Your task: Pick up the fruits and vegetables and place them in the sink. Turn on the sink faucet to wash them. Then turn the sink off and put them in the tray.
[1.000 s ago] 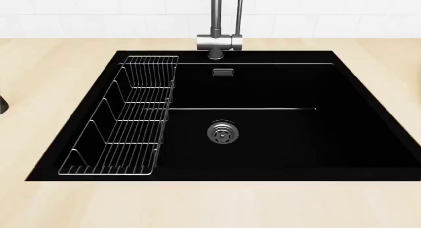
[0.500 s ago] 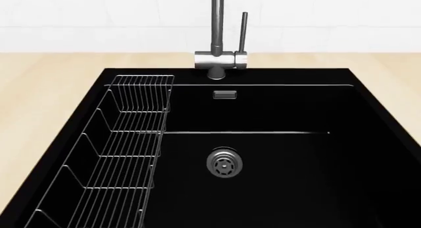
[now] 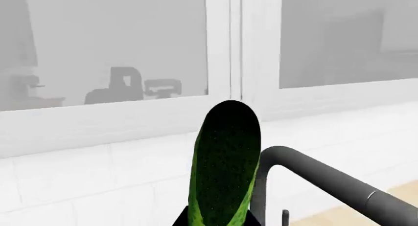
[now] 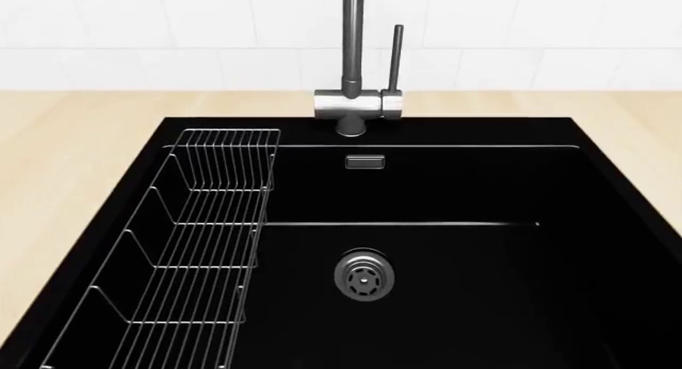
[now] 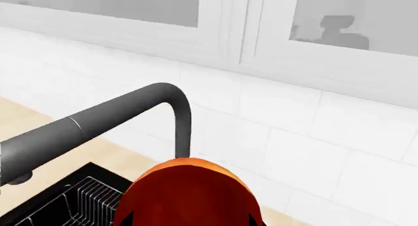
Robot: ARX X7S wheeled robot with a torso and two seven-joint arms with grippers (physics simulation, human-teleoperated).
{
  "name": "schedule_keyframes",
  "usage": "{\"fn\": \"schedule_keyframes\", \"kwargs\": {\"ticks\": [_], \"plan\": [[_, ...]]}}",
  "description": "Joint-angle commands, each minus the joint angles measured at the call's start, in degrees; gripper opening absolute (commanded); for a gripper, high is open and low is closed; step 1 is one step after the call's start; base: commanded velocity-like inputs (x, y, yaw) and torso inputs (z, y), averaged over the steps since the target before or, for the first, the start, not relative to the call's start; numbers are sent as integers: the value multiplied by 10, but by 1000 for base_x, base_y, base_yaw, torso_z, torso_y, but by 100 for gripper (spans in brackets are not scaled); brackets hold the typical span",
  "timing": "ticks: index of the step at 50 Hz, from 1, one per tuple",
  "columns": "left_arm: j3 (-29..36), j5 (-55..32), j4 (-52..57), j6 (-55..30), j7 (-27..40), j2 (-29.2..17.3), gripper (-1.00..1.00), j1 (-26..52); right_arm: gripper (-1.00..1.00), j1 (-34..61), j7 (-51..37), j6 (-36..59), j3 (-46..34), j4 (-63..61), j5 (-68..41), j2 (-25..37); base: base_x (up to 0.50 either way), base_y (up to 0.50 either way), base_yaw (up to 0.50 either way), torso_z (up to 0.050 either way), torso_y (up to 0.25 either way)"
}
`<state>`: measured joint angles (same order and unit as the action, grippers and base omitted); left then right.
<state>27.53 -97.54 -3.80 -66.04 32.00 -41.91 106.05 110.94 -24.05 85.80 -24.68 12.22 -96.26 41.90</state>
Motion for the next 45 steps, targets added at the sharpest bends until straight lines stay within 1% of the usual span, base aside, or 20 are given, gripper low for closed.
{"fn": "schedule_keyframes", "kwargs": {"ticks": [1, 6, 9, 15, 19, 25, 29, 35, 41, 45], "plan": [[115, 49, -75, -165, -84, 3, -100, 101, -100, 51, 158, 37, -198, 16, 124, 9, 20, 0, 0, 0, 0], [200, 128, -85, -224, -200, 3, -100, 166, -100, 84, 237, 37, -318, -12, 141, 37, 19, 0, 0, 0, 0], [243, 146, -74, -232, -235, -7, -100, 186, -100, 97, 267, 36, -361, -34, 141, 59, 20, 0, 0, 0, 0], [302, 145, -41, -229, -266, -27, -100, 200, -100, 104, 308, 33, -425, -85, 141, 96, 20, 0, 2, 0, 0], [326, 147, -22, -219, -286, -24, -100, 195, -100, 102, 344, 25, -467, -113, 161, 102, 20, 0, 1, 0, 0], [353, 177, -17, -193, -341, 3, -100, 199, -100, 80, 397, -5, -522, -126, 211, 82, 20, 0, 2, 0, 0], [365, 193, -18, -183, -369, 15, -100, 210, -100, 55, 411, -32, -542, -117, 231, 60, 20, 0, 3, 0, 2], [367, 184, -6, -180, -369, 16, -100, 202, -100, 0, 417, -74, -567, -102, 254, 24, 21, 0, 2, 0, 0], [368, 179, -2, -174, -370, 19, -100, 196, -100, -63, 433, -122, -606, -42, 299, -40, 20, 0, 0, 0, 0], [366, 171, 0, -172, -364, 18, -100, 189, -100, -94, 446, -147, -628, -10, 323, -69, 20, 0, 0, 0, 0]]}}
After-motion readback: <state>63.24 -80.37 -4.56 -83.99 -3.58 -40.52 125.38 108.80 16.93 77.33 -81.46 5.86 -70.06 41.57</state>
